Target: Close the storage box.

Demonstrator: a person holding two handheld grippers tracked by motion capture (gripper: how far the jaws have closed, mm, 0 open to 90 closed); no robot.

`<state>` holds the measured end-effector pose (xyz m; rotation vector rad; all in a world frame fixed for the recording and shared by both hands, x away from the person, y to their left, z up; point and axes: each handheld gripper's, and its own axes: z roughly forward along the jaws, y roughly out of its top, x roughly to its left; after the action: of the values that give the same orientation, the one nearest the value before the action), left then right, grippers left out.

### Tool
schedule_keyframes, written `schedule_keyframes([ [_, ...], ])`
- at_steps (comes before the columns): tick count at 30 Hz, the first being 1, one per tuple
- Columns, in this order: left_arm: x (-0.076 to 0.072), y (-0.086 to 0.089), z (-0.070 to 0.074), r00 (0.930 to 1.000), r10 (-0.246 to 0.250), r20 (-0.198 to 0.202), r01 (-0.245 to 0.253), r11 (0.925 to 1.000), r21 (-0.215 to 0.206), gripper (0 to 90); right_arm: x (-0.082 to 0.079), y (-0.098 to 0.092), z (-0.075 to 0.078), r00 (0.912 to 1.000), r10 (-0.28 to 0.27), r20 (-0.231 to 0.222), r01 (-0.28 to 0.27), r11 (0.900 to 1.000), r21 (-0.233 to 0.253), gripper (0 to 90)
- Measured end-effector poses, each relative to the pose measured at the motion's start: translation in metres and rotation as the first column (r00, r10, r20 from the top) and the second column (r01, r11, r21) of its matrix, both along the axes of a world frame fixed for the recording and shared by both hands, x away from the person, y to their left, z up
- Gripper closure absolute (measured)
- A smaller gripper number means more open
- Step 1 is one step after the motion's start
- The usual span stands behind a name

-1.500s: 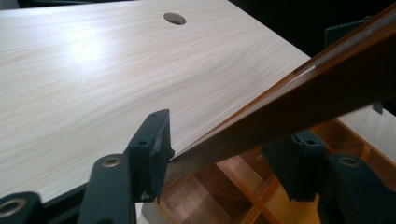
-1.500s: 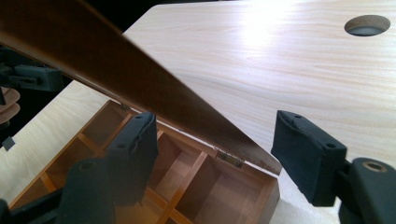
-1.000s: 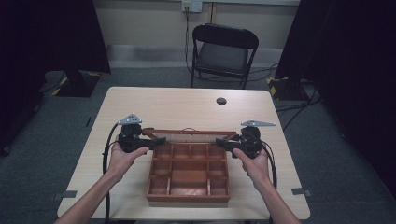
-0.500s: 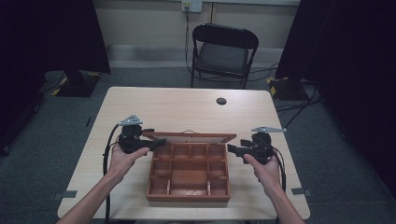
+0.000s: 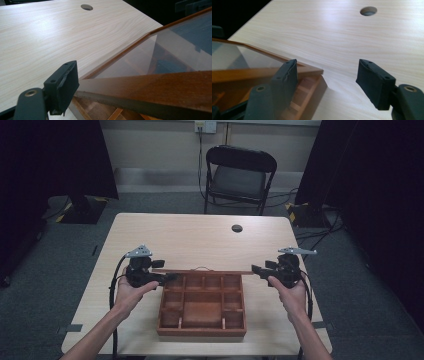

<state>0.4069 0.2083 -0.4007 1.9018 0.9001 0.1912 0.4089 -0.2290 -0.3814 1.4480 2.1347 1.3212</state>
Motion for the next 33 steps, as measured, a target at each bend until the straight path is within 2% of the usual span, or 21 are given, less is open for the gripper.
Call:
schedule_keyframes([
  [4,-0.001,-0.001,0.000,0.9998,-0.008,-0.017,0.008,1.0000,0.001,17.7,0.001,0.006,0.015,0.9978,0.062,0.025,-0.062,0.998,0.016,31.1],
  [7,-0.005,0.000,0.000,1.0000,-0.006,-0.004,0.006,1.0000,0.006,17.8,0.003,0.013,0.029,0.9955,0.077,0.056,-0.078,0.997,0.026,28.6],
  [9,-0.006,0.000,0.000,1.0000,-0.004,0.000,0.004,1.0000,0.003,17.9,0.004,0.017,0.038,0.9926,0.090,0.081,-0.094,0.994,0.051,27.7],
  [12,-0.007,0.000,0.000,0.9999,-0.008,0.007,0.008,1.0000,0.006,17.7,0.005,0.023,0.046,0.9896,0.109,0.093,-0.116,0.991,0.071,26.4],
  [13,-0.008,-0.001,0.000,0.9999,-0.009,0.011,0.009,1.0000,0.003,17.7,0.004,0.031,0.055,0.9843,0.144,0.102,-0.153,0.985,0.085,26.1],
  [14,-0.008,-0.001,0.000,0.9999,-0.009,0.011,0.009,1.0000,0.003,17.7,0.004,0.031,0.055,0.9843,0.144,0.102,-0.153,0.985,0.085,26.1],
  [16,-0.009,0.000,-0.001,0.9999,-0.010,0.014,0.010,1.0000,-0.001,16.9,-0.001,0.047,0.068,0.9711,0.204,0.124,-0.214,0.974,0.078,30.6],
  [17,-0.009,0.000,-0.001,0.9998,-0.010,0.020,0.010,1.0000,-0.001,16.5,-0.002,0.054,0.071,0.9636,0.234,0.129,-0.245,0.967,0.073,35.9],
  [19,-0.010,0.000,-0.002,0.9998,-0.007,0.019,0.007,0.9999,-0.008,15.8,-0.006,0.068,0.075,0.9456,0.299,0.129,-0.308,0.949,0.061,41.0],
  [21,-0.011,0.000,-0.002,0.9998,-0.001,0.019,0.002,1.0000,-0.007,15.8,-0.009,0.083,0.077,0.9208,0.369,0.125,-0.379,0.923,0.064,46.2],
  [22,-0.011,0.000,-0.002,0.9998,-0.001,0.019,0.002,1.0000,-0.007,15.9,-0.011,0.091,0.078,0.9137,0.390,0.115,-0.398,0.915,0.066,46.9],
  [23,-0.012,0.001,-0.003,0.9997,0.000,0.025,0.000,1.0000,-0.003,15.8,-0.013,0.097,0.078,0.9052,0.411,0.107,-0.419,0.905,0.067,51.6],
  [24,-0.013,0.001,-0.003,0.9997,0.000,0.023,0.000,1.0000,-0.006,15.7,-0.014,0.103,0.077,0.8909,0.445,0.093,-0.451,0.890,0.069,54.1],
  [25,-0.013,0.001,-0.003,0.9997,-0.001,0.025,0.001,1.0000,-0.002,15.7,-0.015,0.108,0.077,0.8845,0.460,0.079,-0.465,0.882,0.073,56.4],
  [26,-0.013,0.001,-0.003,0.9997,-0.001,0.025,0.001,1.0000,-0.002,15.6,-0.015,0.108,0.077,0.8845,0.460,0.079,-0.465,0.882,0.073,56.4],
  [27,-0.013,0.002,-0.003,0.9996,-0.002,0.027,0.002,1.0000,0.001,15.6,-0.016,0.115,0.076,0.8716,0.486,0.062,-0.490,0.869,0.073,62.6],
  [28,-0.013,0.002,-0.003,0.9997,0.000,0.026,0.000,1.0000,-0.001,15.6,-0.016,0.117,0.075,0.8639,0.501,0.051,-0.504,0.860,0.083,64.0],
  [31,-0.014,0.002,-0.004,0.9997,0.000,0.025,0.000,1.0000,-0.001,15.7,-0.017,0.120,0.074,0.8493,0.527,0.028,-0.527,0.843,0.107,68.6],
  [33,-0.014,0.002,-0.004,0.9997,-0.001,0.023,0.001,1.0000,0.000,15.6,-0.017,0.122,0.073,0.8431,0.538,0.011,-0.536,0.838,0.104,71.2],
])
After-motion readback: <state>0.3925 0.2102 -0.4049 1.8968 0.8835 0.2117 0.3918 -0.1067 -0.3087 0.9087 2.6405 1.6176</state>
